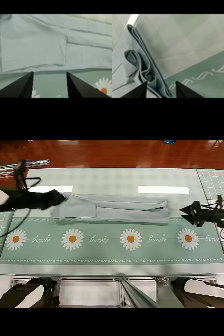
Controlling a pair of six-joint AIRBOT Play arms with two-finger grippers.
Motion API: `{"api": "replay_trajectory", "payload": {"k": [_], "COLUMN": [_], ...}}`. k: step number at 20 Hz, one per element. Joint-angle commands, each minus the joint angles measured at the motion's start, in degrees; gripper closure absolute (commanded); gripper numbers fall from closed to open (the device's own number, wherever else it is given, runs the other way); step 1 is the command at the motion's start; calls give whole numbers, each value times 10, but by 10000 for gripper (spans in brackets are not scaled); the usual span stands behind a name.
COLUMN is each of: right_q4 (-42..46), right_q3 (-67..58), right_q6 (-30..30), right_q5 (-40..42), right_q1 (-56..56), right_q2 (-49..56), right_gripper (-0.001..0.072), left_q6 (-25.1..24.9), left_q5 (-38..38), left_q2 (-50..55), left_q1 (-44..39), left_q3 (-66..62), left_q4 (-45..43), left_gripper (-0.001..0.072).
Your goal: Fold the shirts.
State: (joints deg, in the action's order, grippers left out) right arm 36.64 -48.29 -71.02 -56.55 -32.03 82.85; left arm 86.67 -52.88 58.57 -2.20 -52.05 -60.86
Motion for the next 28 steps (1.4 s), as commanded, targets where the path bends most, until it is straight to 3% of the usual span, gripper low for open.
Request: {"api": "replay_trajectory", "payload": {"k": [1, 9, 10, 11, 12, 16, 17, 18, 19, 20, 24, 28], "right_q4": [-35, -50, -50, -49, -48, -12, 10, 38, 65, 87, 139, 165], "right_q3": [-7, -102, -114, -126, -137, -159, -159, -159, -158, -154, -108, -59], "right_q6": [10, -21, -20, -15, -4, -3, -5, -7, -14, -19, -22, -52], "right_q5": [3, 26, 30, 32, 31, -26, -43, -62, -77, -90, -142, -191], "right_q1": [46, 160, 172, 182, 187, 172, 166, 159, 153, 147, 113, 107], "right_q2": [44, 137, 143, 145, 144, 109, 89, 62, 33, 1, -168, -340], "right_gripper": [293, 307, 403, 596, 687, 687, 687, 687, 687, 687, 687, 687], "left_q6": [7, 6, 6, 6, 6, 6, 6, 6, 5, -3, -22, -20], "left_q5": [29, 29, 29, 30, 30, 30, 30, 30, 30, 37, 73, 74], "left_q2": [12, 25, 25, 25, 25, 25, 25, 25, 25, 25, 53, 177], "left_q1": [-47, -51, -51, -51, -51, -51, -51, -51, -52, -56, -103, -205], "left_q3": [28, 28, 28, 28, 28, 28, 28, 28, 28, 28, 12, -82], "left_q4": [0, 39, 39, 39, 39, 39, 39, 39, 39, 40, 74, 74], "left_gripper": [204, 204, 204, 204, 204, 207, 228, 389, 610, 689, 690, 690]}}
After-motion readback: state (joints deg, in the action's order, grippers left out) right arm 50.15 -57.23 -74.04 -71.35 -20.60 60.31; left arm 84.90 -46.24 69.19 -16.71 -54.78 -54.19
